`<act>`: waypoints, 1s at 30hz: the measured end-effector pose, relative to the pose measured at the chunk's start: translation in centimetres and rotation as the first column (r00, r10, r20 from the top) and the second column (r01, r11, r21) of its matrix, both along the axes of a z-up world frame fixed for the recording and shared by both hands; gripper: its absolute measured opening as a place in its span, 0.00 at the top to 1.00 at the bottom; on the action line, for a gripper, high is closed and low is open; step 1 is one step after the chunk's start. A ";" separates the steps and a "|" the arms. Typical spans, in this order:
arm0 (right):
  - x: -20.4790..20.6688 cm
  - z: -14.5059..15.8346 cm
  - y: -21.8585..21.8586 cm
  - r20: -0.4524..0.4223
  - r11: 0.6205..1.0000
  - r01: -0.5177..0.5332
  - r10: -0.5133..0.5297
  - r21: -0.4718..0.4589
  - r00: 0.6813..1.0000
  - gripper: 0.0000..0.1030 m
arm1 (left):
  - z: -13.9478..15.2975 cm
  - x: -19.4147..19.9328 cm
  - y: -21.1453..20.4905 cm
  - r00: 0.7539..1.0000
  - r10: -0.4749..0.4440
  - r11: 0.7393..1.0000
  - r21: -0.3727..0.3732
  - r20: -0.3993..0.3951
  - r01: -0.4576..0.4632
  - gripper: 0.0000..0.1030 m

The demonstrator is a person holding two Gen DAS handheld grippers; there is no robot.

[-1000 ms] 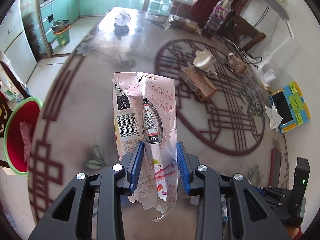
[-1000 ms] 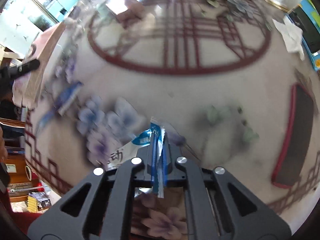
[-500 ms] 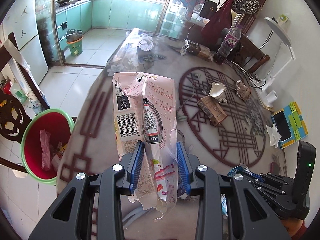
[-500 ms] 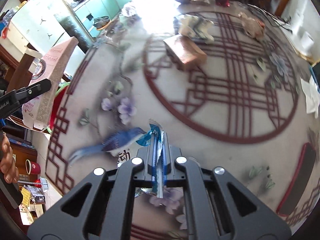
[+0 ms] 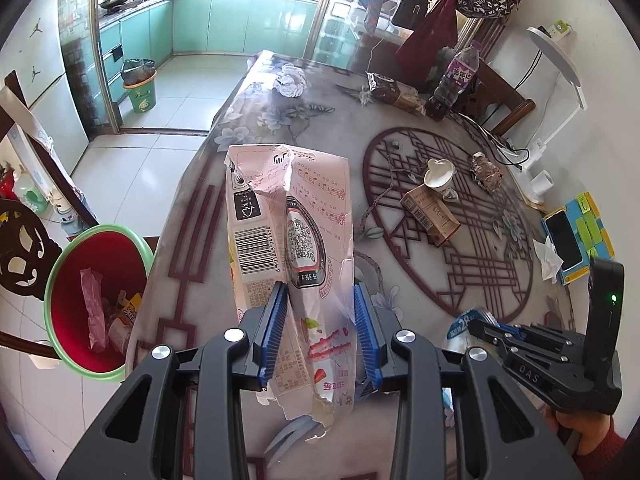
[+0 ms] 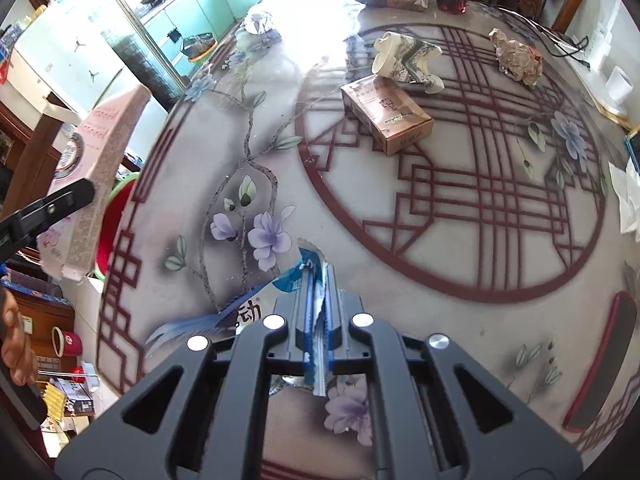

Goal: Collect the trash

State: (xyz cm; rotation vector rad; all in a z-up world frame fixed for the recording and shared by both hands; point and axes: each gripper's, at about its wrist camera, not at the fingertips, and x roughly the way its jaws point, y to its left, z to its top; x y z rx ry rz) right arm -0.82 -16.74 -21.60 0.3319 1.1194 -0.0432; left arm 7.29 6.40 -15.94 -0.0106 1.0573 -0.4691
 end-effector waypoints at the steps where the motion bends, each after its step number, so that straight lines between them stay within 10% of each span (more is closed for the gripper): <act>1: 0.5 -0.3 0.1 -0.010 1.000 -0.008 0.008 -0.009 1.000 0.94 | -0.2 0.1 0.0 1.000 0.000 1.000 0.002 -0.008 0.000 0.69; 3: 1.5 -0.7 0.5 -0.032 0.999 -0.024 0.023 -0.027 0.999 0.86 | -0.5 0.1 0.3 1.000 0.001 1.000 0.002 -0.022 -0.001 0.69; 6: 2.1 0.0 0.6 -0.014 0.998 0.003 -0.004 -0.055 1.000 0.40 | -0.7 -0.2 0.7 1.000 0.000 1.000 -0.003 -0.025 0.000 0.69; 11: 1.1 0.9 0.3 0.004 0.999 0.037 -0.037 -0.025 0.999 0.35 | -1.6 -0.4 1.1 0.999 0.006 1.000 0.000 -0.048 -0.006 0.69; 21: -0.5 -3.7 2.1 -0.115 0.997 0.040 -0.033 0.062 0.993 0.35 | -1.0 -0.7 0.0 0.999 -0.038 0.999 0.007 -0.037 0.039 0.68; 25: 0.0 -5.4 3.1 -0.147 1.000 0.006 -0.001 0.031 0.989 0.83 | -0.9 -0.9 0.3 0.999 -0.040 0.999 0.014 -0.035 0.040 0.68; 30: -0.2 -4.6 3.4 -0.118 0.999 -0.002 0.008 0.053 0.993 0.87 | -0.7 -0.9 1.7 0.999 -0.017 1.000 0.016 -0.029 0.018 0.68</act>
